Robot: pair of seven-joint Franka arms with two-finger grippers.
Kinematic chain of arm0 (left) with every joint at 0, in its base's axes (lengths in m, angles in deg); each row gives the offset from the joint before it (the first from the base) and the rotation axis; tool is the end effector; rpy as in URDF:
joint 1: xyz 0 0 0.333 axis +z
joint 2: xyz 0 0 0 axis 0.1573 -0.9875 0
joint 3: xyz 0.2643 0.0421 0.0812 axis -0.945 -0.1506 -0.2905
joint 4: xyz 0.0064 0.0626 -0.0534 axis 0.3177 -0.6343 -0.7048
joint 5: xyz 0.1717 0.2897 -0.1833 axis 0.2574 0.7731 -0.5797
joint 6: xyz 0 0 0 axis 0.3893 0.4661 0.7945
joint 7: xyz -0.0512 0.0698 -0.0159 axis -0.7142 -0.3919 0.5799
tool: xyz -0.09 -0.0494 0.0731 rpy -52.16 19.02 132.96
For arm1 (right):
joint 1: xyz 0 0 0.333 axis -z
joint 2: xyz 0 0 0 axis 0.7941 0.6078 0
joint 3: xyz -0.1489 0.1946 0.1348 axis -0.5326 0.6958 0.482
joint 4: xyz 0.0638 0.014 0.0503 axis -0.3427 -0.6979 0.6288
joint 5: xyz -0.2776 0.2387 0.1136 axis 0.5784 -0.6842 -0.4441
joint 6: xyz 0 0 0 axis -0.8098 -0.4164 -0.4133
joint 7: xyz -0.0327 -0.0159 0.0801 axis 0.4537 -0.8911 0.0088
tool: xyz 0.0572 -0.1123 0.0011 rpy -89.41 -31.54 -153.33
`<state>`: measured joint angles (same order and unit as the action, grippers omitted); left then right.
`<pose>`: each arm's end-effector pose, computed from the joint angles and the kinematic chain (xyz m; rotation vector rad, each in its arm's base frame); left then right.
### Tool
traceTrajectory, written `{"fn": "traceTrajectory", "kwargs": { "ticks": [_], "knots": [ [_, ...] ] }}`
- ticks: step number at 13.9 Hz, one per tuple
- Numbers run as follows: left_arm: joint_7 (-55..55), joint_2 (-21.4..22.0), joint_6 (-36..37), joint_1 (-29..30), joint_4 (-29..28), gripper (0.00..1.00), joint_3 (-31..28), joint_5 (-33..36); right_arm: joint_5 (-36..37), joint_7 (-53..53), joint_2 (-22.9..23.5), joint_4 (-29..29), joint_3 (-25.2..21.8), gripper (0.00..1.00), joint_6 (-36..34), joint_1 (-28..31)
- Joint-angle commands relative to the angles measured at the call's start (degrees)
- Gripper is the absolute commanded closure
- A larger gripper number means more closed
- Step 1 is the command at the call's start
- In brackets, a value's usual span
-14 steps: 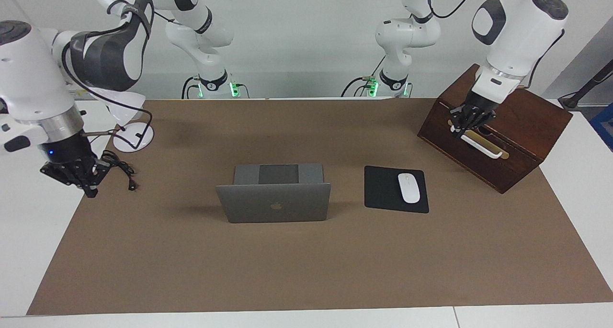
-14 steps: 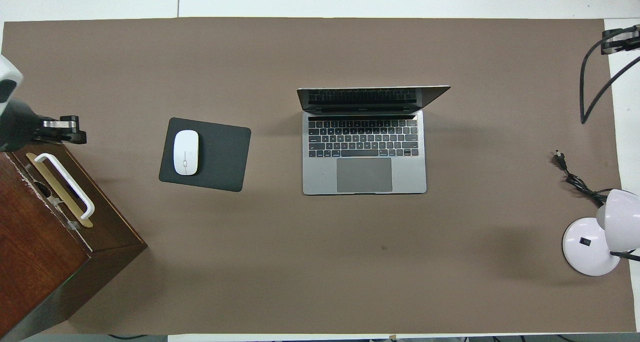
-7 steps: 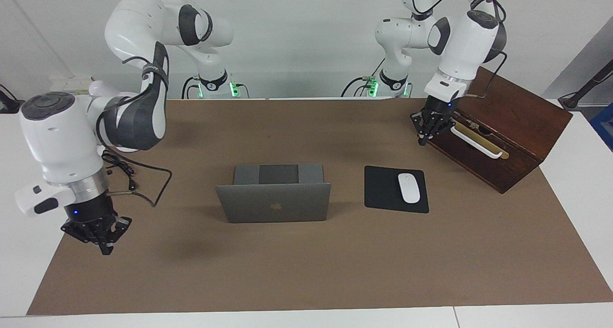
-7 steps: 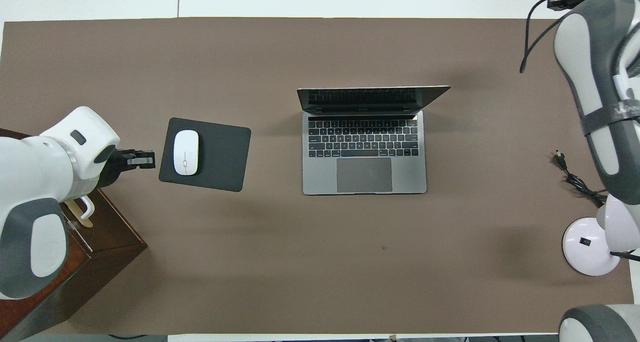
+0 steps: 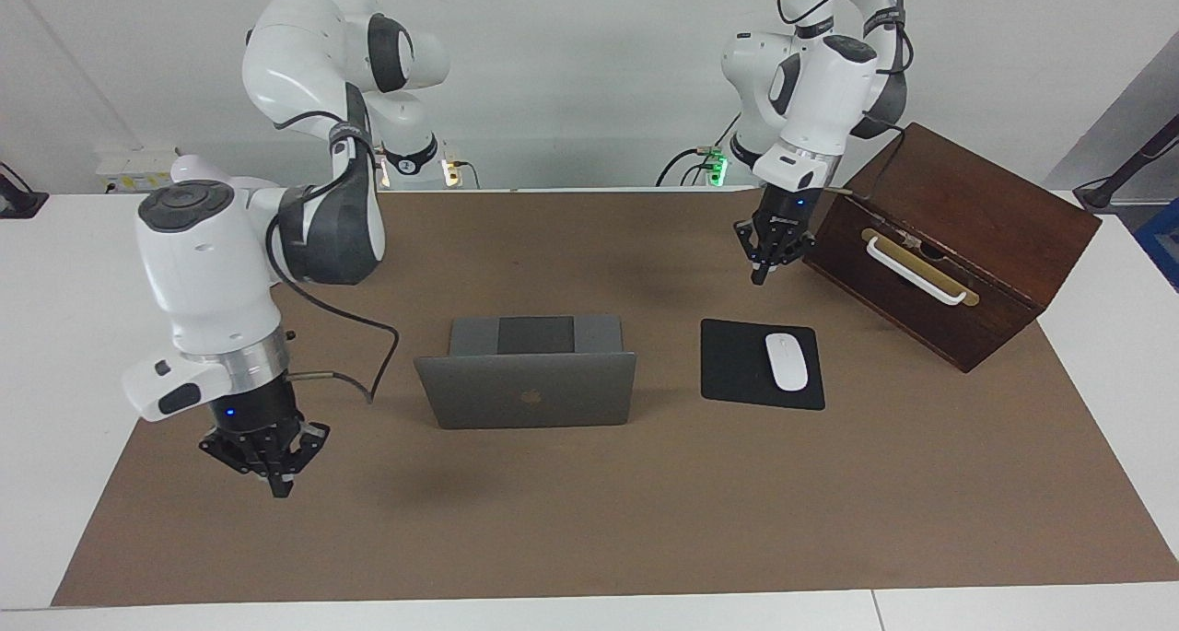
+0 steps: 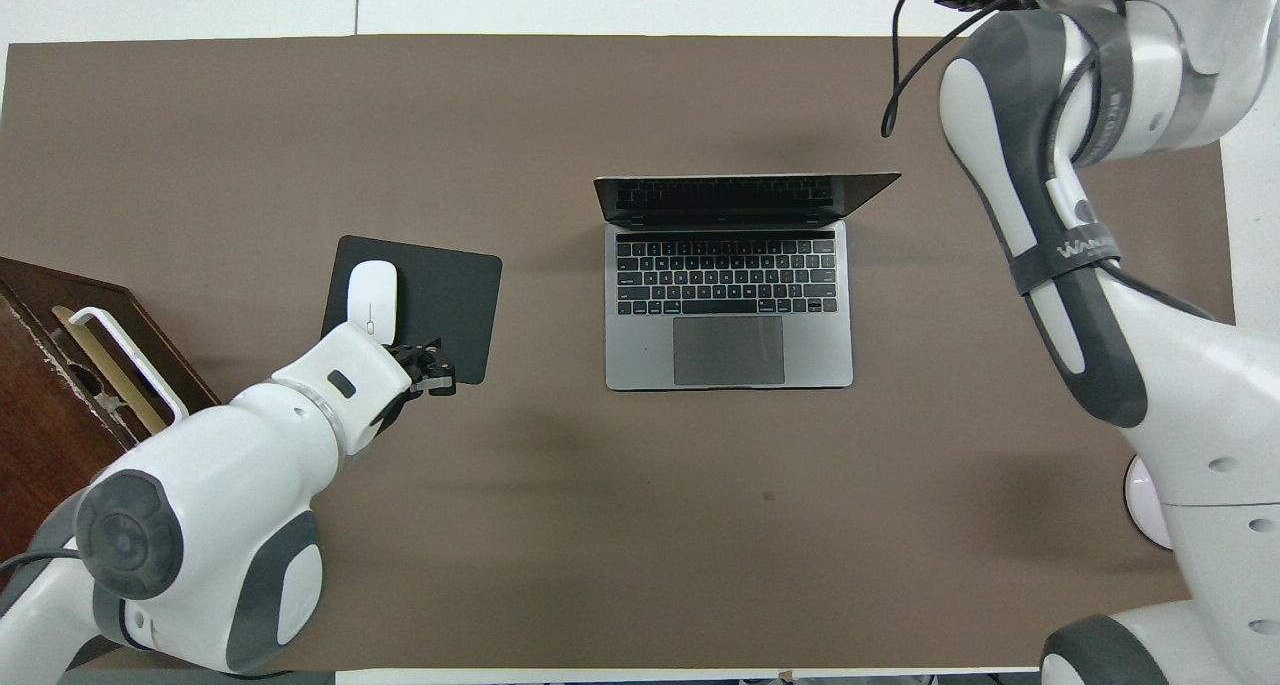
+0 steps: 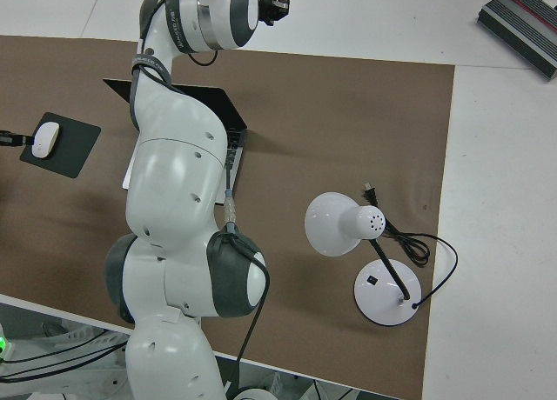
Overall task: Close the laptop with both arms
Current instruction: 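Reach the right gripper to the laptop lid while the left gripper approaches the base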
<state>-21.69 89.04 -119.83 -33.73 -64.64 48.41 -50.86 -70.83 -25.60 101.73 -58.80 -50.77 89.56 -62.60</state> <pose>0.4384 -0.2066 0.3879 2.8471 -0.2104 0.6063 0.7507 0.0884 0.4562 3.0521 -0.0296 0.6455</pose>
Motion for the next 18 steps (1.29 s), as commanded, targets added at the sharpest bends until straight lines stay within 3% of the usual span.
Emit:
{"fn": "traceTrajectory", "kwargs": {
  "ticks": [1,7,18],
  "knots": [
    [-2.9,-1.8,-8.8,-4.8,-3.0,1.0,-0.9,-0.9,-0.1,3.7,1.1,1.2,0.3,1.0,1.6,-2.7],
    [-7.4,-11.8,-27.5,-13.4,-4.2,1.0,-0.9,-0.9,-0.3,4.7,0.7,1.2,0.3,1.0,1.2,-8.9],
    [-6.8,-22.2,-41.3,-17.9,-3.2,1.0,-1.1,-0.7,-0.4,4.4,0.7,-2.9,1.5,1.0,4.0,-14.7]
  ]
}}
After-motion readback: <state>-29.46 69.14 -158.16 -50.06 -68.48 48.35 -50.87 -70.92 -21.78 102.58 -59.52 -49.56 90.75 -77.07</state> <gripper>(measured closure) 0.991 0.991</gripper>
